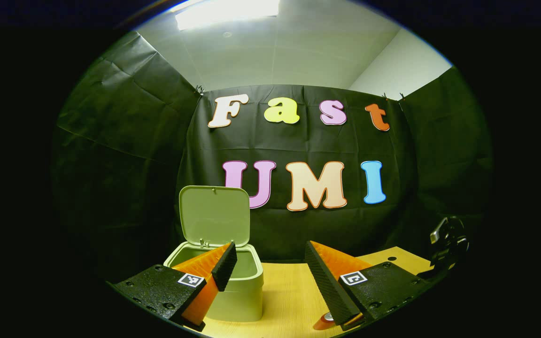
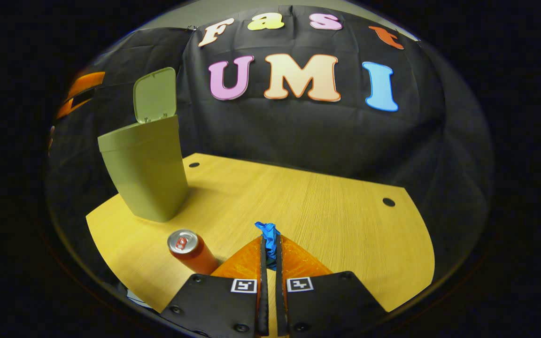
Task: Press the lid of the desktop garbage bin to open it, pick up the crumpled paper on the desktop and throw it into the bin, then pick up the pop can on the desktop and drop it into the bin, and finally close the garbage bin lid.
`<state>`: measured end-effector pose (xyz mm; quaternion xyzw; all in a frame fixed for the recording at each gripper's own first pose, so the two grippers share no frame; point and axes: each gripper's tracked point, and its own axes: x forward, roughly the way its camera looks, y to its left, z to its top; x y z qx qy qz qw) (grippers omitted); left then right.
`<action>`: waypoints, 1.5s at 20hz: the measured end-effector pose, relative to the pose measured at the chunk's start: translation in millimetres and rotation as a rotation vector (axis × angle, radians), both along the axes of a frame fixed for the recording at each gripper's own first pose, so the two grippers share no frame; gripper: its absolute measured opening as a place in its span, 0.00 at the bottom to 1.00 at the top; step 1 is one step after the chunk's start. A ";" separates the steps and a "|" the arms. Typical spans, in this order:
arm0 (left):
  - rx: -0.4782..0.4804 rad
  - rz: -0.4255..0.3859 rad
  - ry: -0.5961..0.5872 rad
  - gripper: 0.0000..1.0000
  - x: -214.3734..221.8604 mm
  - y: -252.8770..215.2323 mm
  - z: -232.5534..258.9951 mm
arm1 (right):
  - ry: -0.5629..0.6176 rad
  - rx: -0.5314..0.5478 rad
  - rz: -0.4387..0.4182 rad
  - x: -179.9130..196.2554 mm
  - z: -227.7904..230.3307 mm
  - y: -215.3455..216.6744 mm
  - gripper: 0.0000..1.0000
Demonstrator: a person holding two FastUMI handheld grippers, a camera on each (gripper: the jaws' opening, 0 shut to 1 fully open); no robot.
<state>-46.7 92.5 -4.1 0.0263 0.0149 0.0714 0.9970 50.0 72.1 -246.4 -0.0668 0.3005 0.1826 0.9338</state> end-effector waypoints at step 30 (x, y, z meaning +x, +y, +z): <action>0.053 0.125 0.125 0.89 -19.1 166.1 -48.7 | -0.374 0.203 0.356 68.0 168.0 332.8 0.10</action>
